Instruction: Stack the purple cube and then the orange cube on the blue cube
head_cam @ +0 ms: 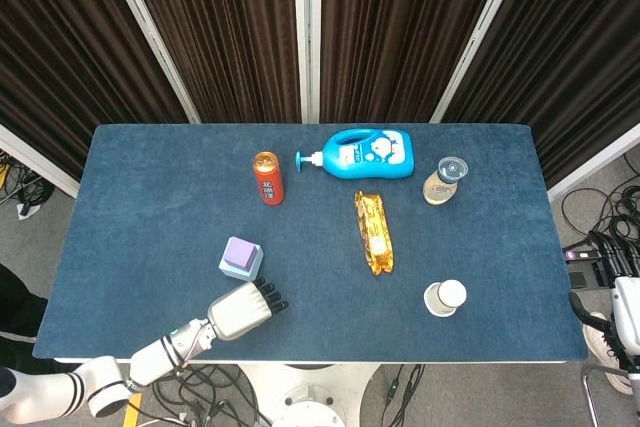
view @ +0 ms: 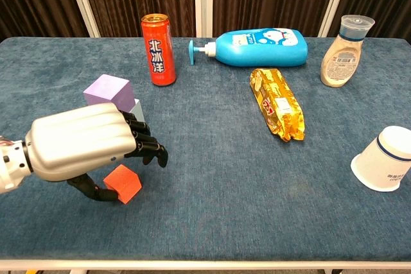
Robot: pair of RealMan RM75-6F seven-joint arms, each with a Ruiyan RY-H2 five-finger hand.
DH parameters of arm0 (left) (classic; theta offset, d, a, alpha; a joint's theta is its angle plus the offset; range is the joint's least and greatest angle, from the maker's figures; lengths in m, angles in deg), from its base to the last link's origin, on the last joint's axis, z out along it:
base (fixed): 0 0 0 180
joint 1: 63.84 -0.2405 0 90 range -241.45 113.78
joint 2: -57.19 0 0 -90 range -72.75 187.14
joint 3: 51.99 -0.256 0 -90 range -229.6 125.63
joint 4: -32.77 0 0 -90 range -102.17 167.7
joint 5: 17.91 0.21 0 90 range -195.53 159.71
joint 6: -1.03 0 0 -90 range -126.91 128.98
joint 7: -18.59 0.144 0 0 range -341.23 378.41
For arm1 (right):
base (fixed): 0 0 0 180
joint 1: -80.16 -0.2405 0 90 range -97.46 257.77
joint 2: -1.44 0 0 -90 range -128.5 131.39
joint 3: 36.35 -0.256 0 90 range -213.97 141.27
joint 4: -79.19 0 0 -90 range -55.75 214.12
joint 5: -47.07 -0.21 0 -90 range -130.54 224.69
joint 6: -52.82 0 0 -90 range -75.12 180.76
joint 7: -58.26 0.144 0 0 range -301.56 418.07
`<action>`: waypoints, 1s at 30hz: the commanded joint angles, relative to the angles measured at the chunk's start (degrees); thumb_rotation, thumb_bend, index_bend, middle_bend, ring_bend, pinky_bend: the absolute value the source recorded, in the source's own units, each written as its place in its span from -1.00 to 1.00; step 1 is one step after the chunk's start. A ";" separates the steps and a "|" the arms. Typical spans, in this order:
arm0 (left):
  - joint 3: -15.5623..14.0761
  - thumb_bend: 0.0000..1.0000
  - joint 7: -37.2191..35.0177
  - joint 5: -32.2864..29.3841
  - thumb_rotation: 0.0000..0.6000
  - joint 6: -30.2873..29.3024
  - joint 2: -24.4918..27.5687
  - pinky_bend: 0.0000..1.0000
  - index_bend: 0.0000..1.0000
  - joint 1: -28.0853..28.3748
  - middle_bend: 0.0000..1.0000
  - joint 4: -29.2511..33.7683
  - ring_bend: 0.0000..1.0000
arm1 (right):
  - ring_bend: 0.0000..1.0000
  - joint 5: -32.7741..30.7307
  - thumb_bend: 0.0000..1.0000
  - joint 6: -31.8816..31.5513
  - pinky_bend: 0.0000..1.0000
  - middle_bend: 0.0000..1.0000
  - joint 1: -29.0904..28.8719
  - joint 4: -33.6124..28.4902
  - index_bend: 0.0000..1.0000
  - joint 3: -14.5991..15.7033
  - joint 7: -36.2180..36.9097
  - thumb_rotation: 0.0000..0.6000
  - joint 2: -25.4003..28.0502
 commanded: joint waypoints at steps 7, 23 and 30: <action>-0.89 -0.66 -0.35 0.74 1.00 -0.60 -0.06 -0.06 -0.21 0.34 0.07 -0.76 -0.18 | -1.00 -0.16 -0.54 0.15 -1.00 -0.82 -0.15 -0.22 -0.90 -0.09 -0.46 1.00 -0.01; -1.93 -0.57 -0.92 0.47 1.00 -0.30 -1.39 -0.06 -0.20 0.48 0.10 -3.85 -0.18 | -1.00 -0.31 -0.54 0.39 -1.00 -0.82 -0.17 -0.13 -0.90 -0.02 -0.44 1.00 -0.01; -2.34 -0.49 -1.46 0.90 1.00 -0.81 -1.93 -0.05 -0.16 0.59 0.15 -4.69 -0.18 | -1.00 -0.45 -0.54 0.44 -1.00 -0.82 -0.22 -0.06 -0.90 -0.05 -0.85 1.00 -0.12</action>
